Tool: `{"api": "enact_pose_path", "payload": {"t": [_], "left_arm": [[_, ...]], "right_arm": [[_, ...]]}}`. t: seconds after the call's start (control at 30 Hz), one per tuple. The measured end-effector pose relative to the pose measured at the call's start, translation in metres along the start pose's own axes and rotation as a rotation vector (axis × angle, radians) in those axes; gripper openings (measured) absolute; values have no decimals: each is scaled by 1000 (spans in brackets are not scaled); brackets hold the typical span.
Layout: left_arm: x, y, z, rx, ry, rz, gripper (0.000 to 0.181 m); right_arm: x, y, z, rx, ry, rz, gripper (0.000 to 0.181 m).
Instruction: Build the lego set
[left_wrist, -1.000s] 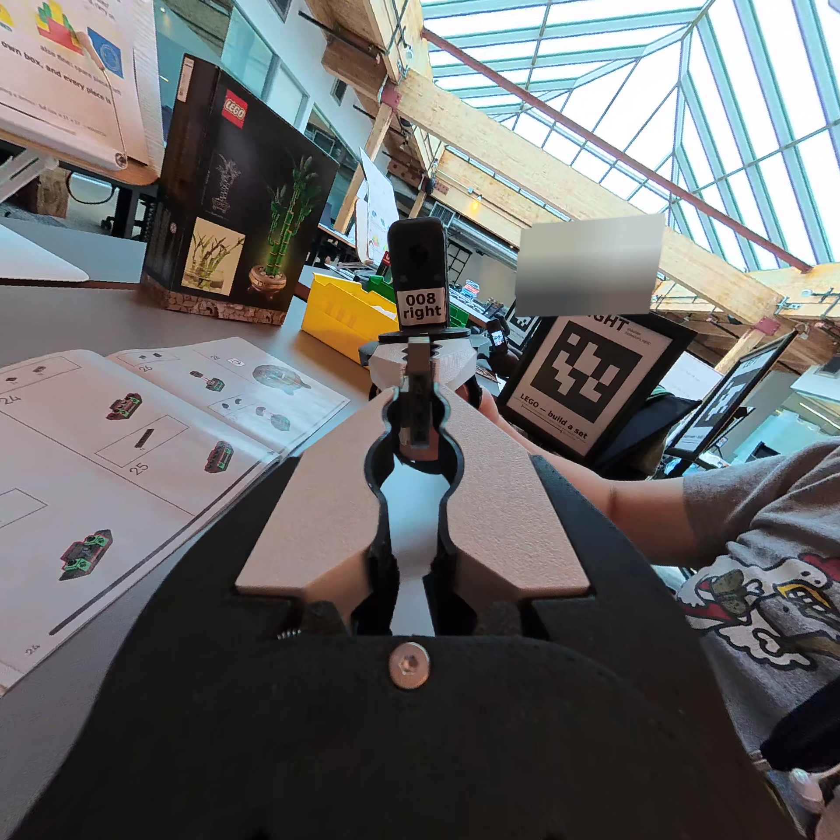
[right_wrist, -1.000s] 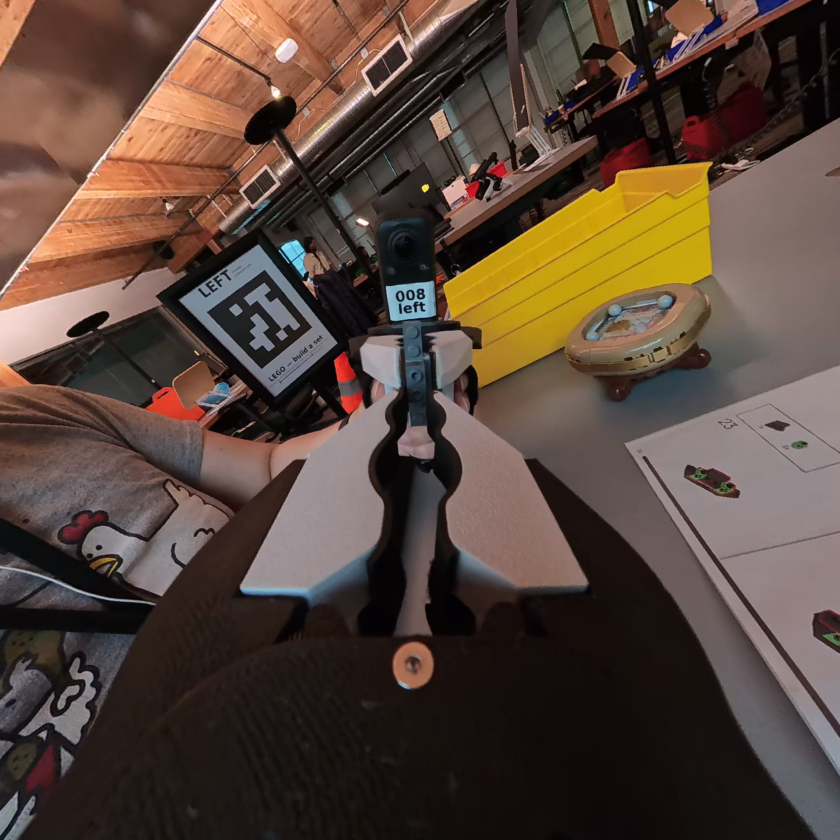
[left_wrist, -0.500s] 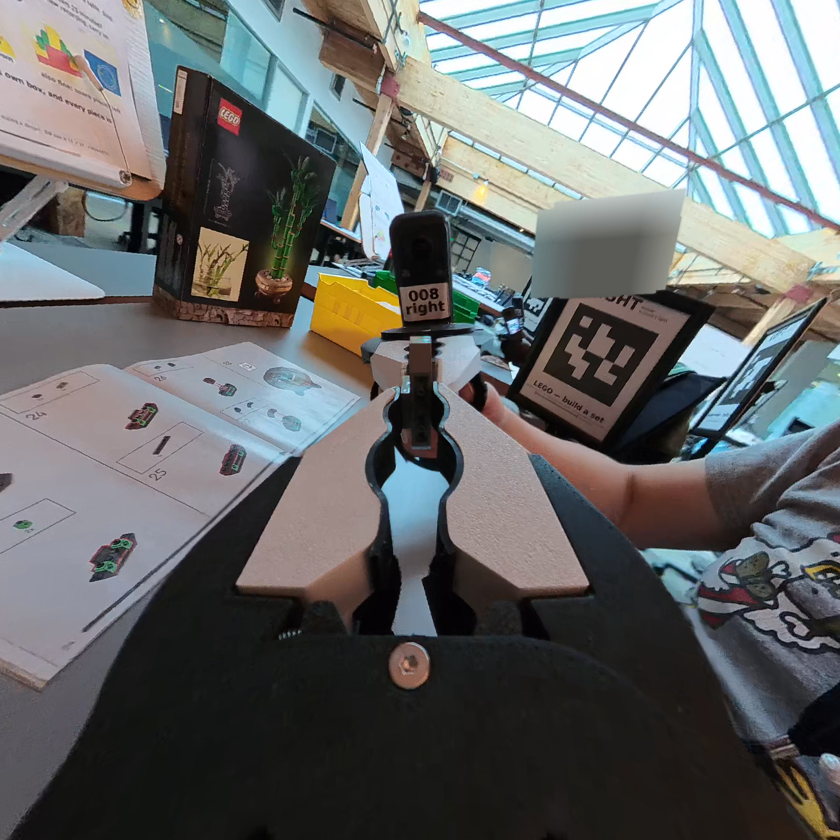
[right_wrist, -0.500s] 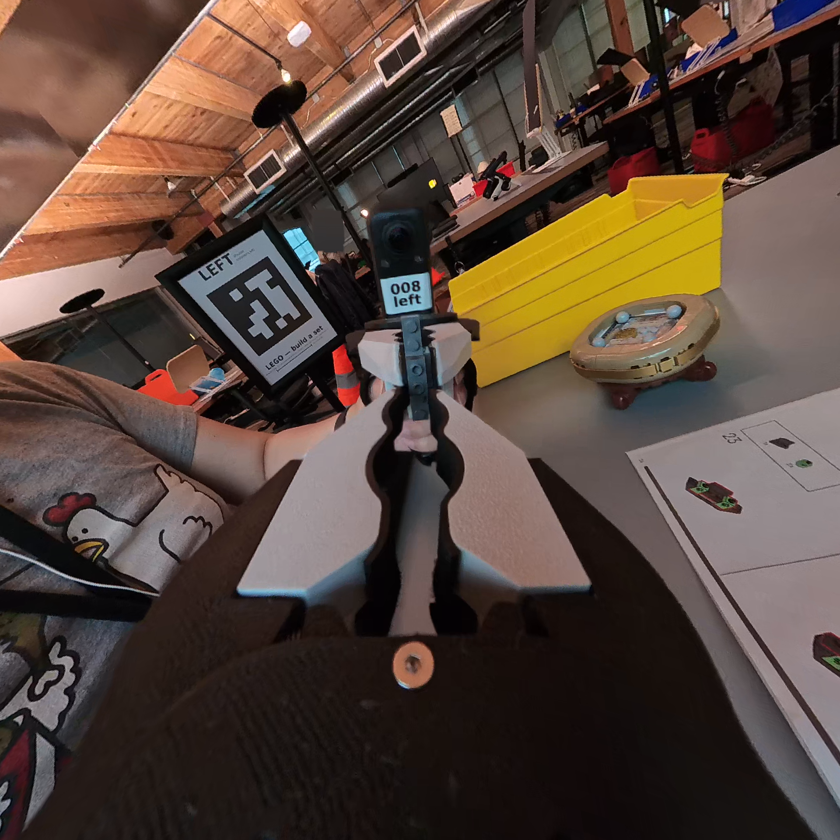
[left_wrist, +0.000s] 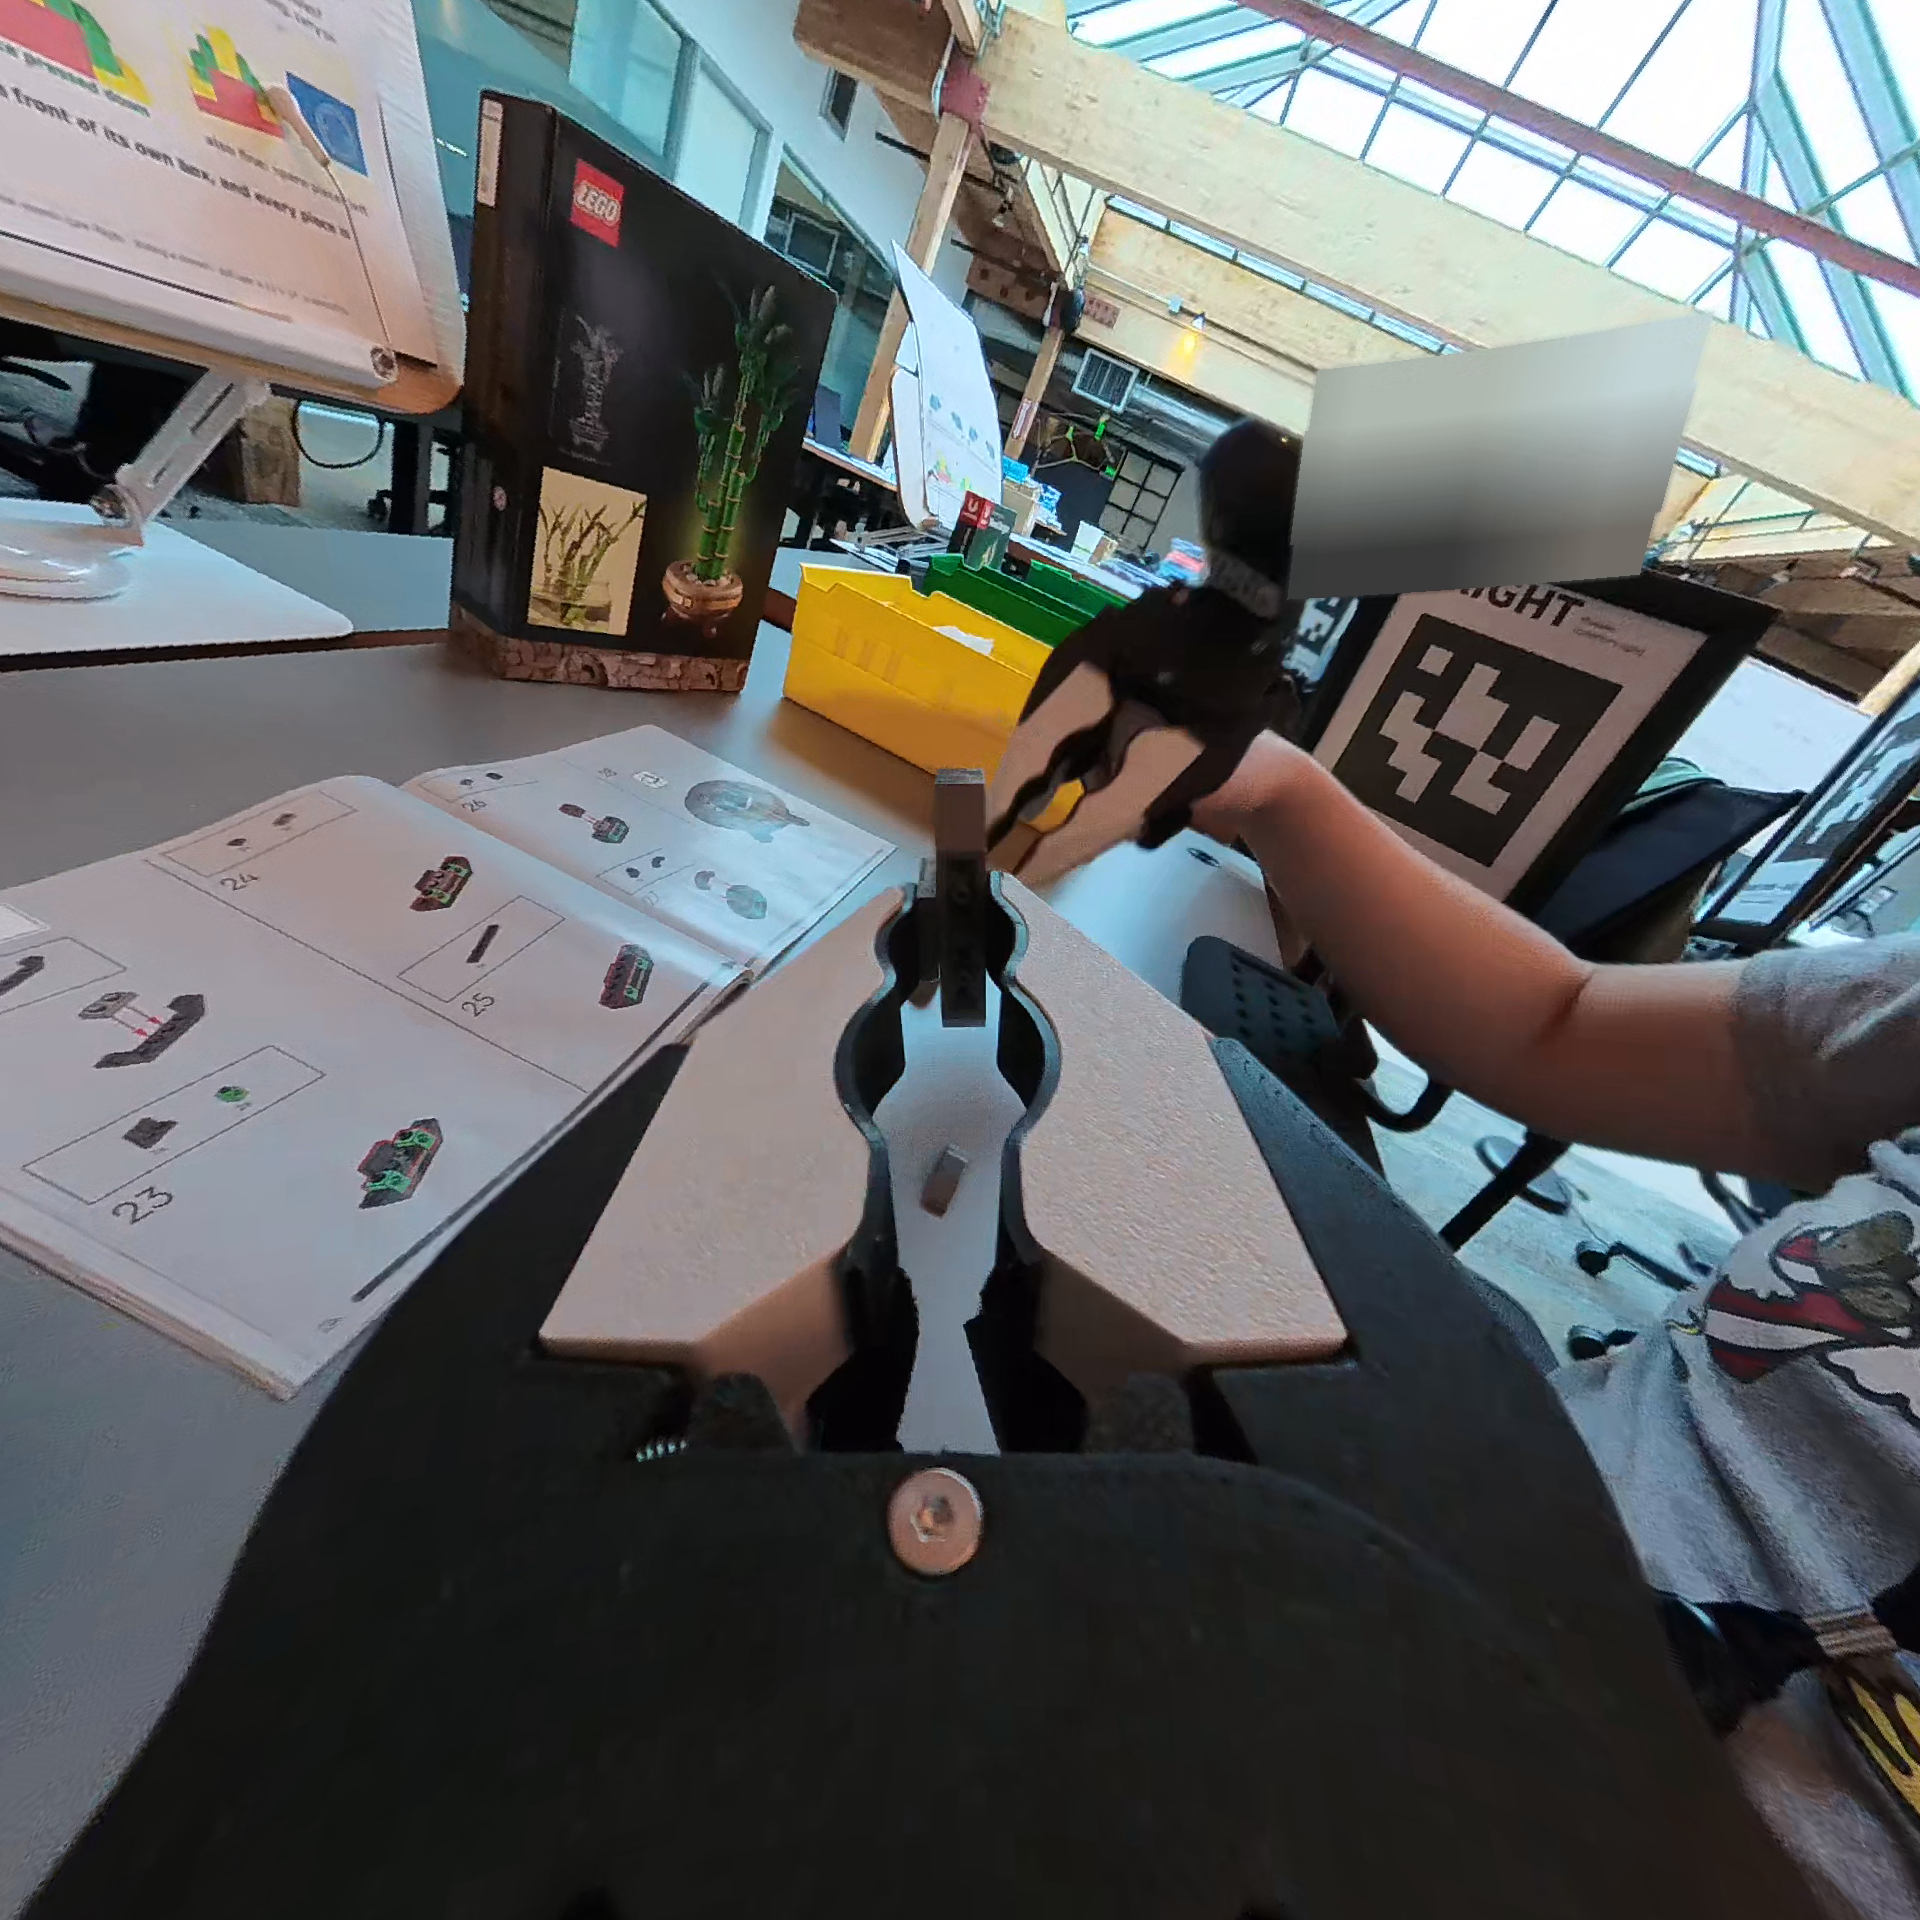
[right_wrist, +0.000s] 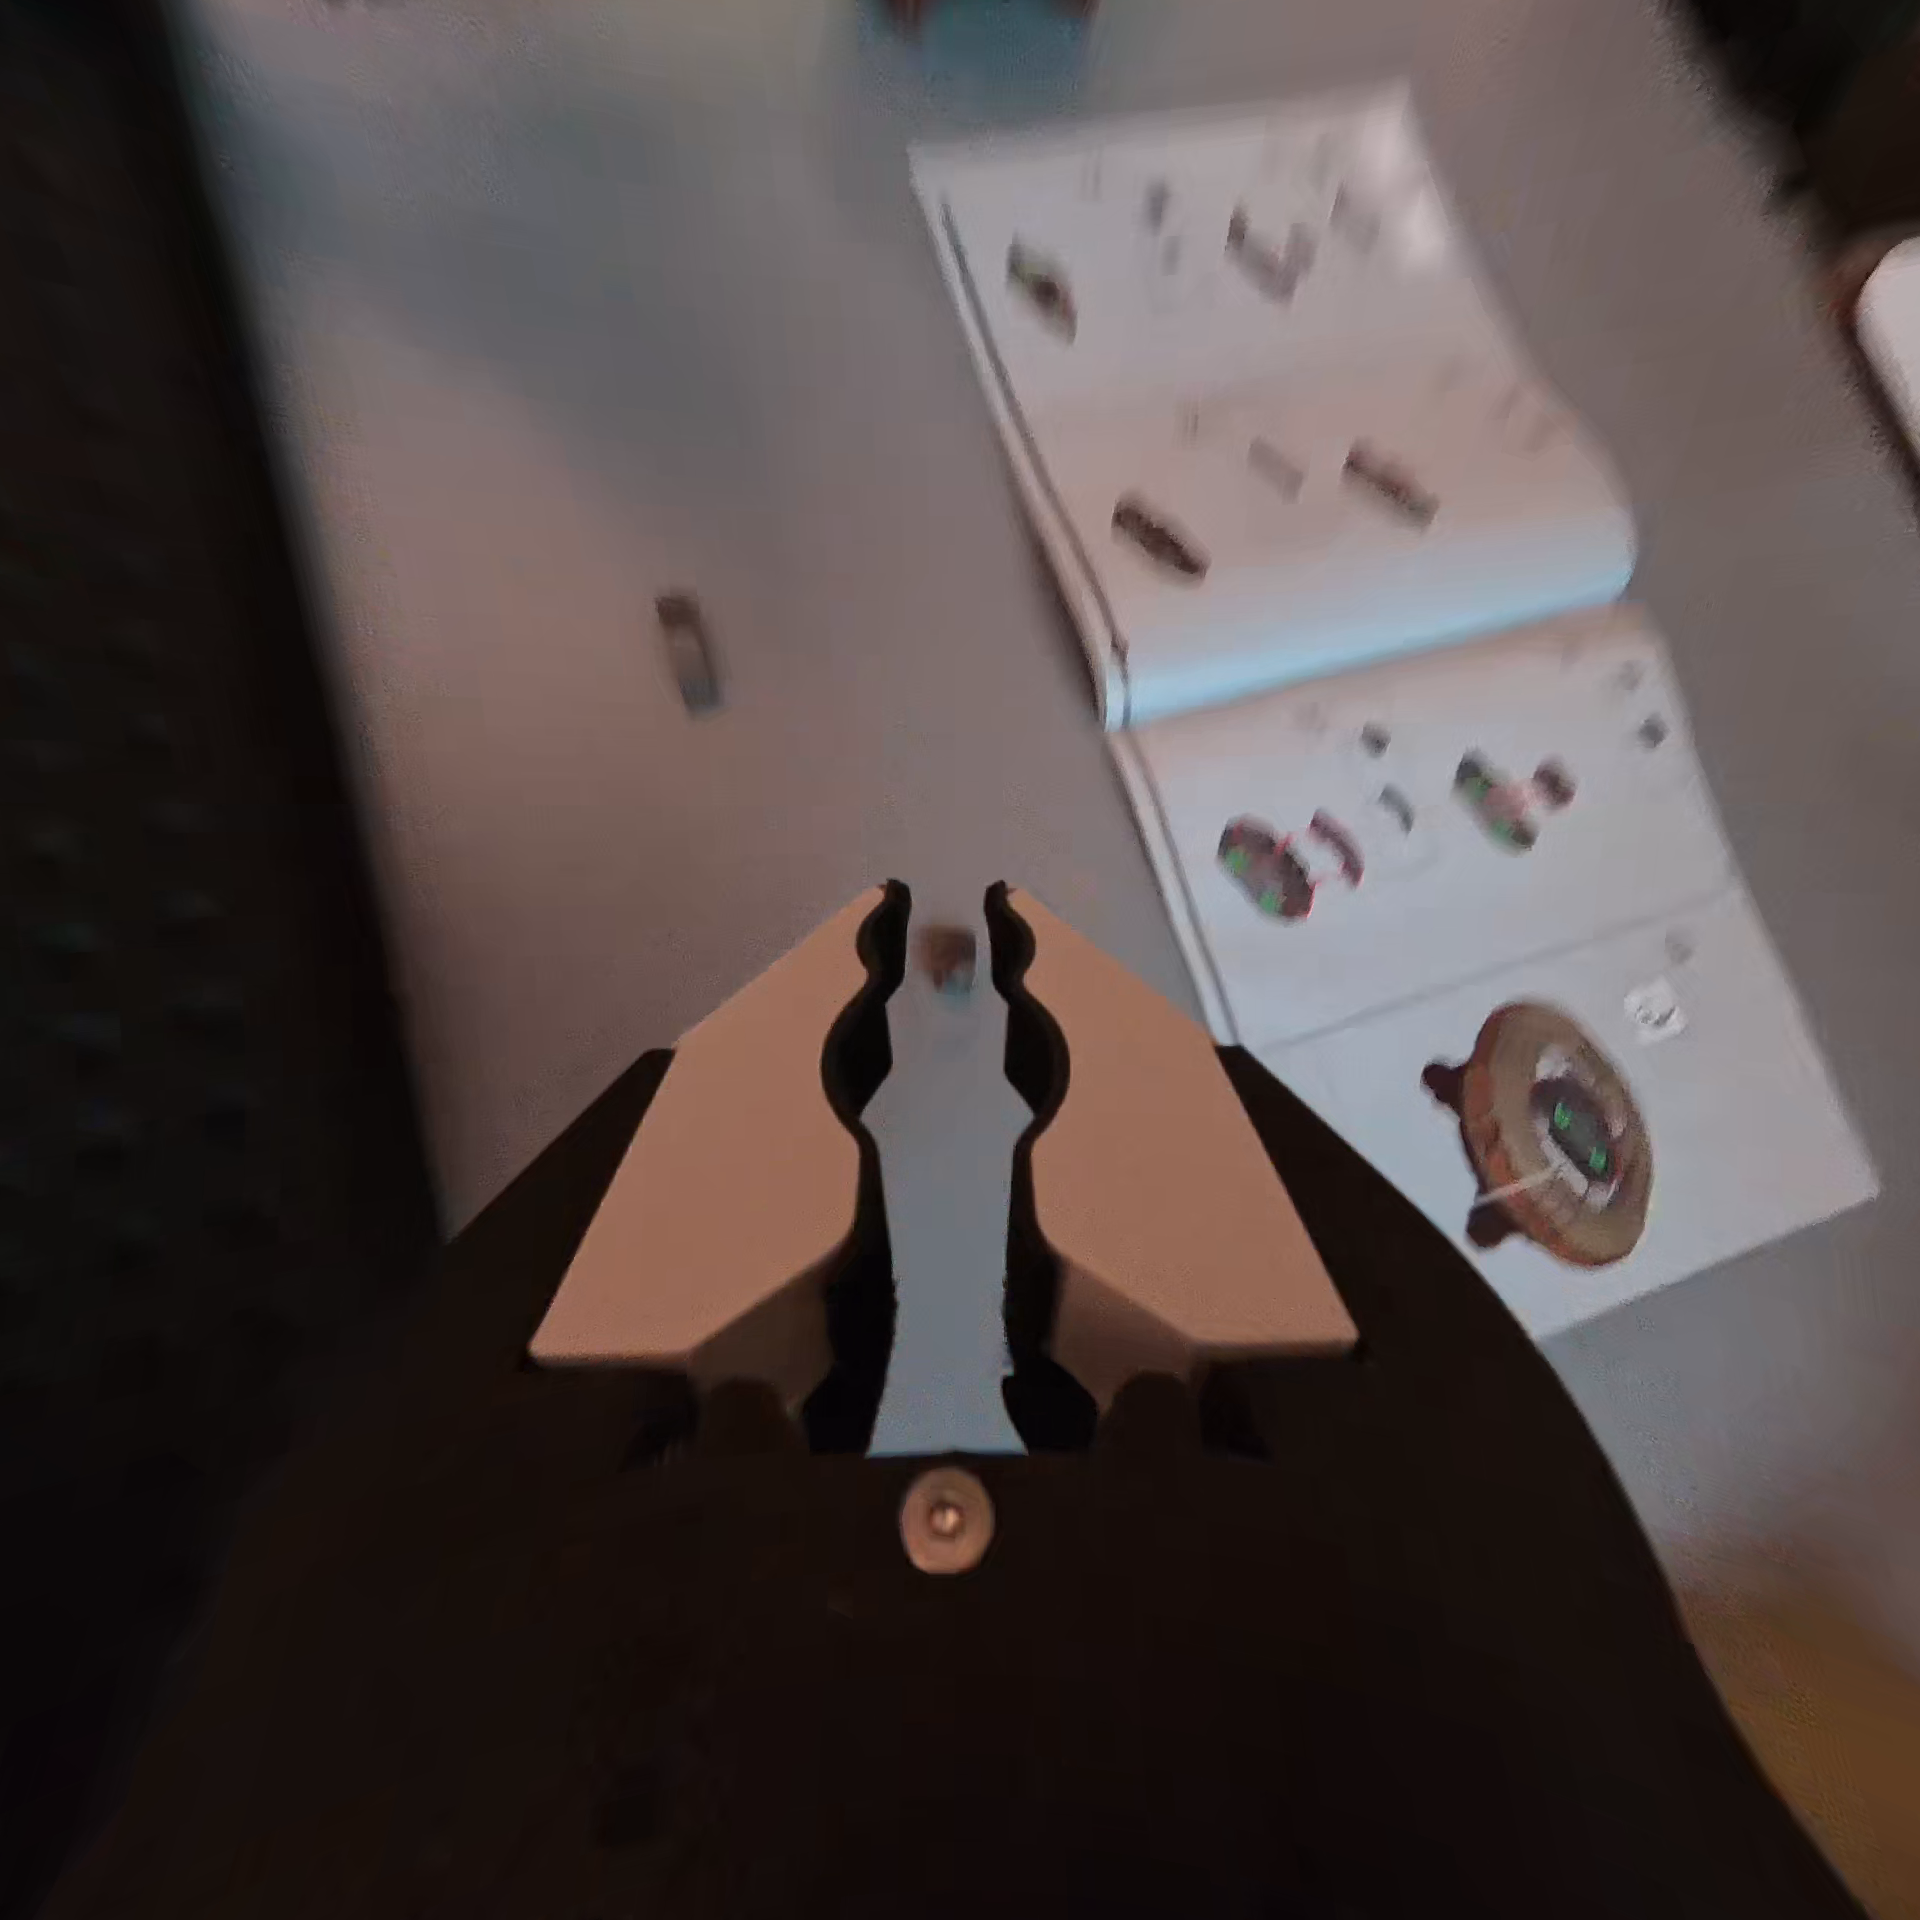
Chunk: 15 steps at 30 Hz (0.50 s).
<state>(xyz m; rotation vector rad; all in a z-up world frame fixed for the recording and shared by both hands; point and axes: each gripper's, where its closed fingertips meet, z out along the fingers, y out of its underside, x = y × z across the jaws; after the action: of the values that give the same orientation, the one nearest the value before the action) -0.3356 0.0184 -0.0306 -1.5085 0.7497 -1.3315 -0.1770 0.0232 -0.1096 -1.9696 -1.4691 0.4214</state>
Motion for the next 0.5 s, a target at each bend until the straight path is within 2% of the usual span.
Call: {"api": "enact_pose_path", "payload": {"t": [0.1,0.27,0.5], "left_arm": [[0,4,4,-26,1,-1,9],[0,14,5,-72,-12,6,9],[-3,16,2,-83,-10,-33,9]], "right_arm": [[3,26,15,-130,15,42,15],[2,36,27,-305,-17,72,17],[5,45,36,-440,-28,60,13]]}}
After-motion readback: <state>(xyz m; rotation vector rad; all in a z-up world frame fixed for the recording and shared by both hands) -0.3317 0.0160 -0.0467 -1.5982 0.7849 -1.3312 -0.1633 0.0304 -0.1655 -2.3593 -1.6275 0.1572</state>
